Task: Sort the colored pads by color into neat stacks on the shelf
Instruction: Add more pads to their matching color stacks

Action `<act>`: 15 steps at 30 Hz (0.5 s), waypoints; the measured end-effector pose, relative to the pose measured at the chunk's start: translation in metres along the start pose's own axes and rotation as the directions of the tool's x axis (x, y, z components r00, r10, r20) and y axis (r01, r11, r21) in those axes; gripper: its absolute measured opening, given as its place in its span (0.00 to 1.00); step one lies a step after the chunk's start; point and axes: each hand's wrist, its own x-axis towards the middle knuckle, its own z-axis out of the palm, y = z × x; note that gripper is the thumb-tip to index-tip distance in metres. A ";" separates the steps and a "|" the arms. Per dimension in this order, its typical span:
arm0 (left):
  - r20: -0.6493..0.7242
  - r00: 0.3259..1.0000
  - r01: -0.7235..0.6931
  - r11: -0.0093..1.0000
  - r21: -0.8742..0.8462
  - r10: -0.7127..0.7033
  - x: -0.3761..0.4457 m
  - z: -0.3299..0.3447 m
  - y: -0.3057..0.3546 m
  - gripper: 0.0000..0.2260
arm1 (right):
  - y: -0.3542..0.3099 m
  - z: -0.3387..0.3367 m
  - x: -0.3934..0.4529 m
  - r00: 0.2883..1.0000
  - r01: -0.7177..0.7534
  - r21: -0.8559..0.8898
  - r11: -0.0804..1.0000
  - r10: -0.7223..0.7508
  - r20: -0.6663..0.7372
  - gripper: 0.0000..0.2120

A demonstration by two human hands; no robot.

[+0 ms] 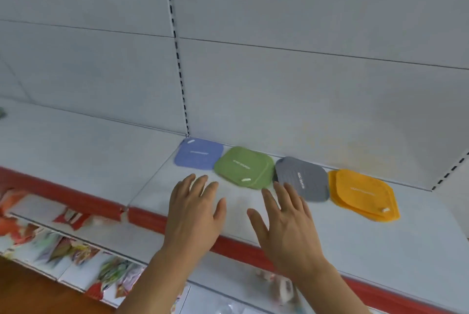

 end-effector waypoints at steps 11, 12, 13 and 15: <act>-0.013 0.969 0.247 0.966 0.079 -0.247 -0.070 -0.076 -0.218 0.22 | -0.227 0.055 0.019 0.973 0.217 0.066 0.974 -0.222 0.070 0.33; -0.030 0.962 0.273 0.959 0.079 -0.272 -0.072 -0.079 -0.235 0.21 | -0.244 0.061 0.025 0.967 0.238 0.070 0.969 -0.243 0.078 0.33; -0.043 0.954 0.299 0.951 0.077 -0.297 -0.073 -0.082 -0.252 0.20 | -0.261 0.066 0.032 0.960 0.259 0.074 0.963 -0.265 0.086 0.33; -0.051 0.941 0.337 0.937 0.091 -0.333 -0.075 -0.085 -0.282 0.20 | -0.293 0.080 0.048 0.946 0.305 0.076 0.949 -0.311 0.092 0.33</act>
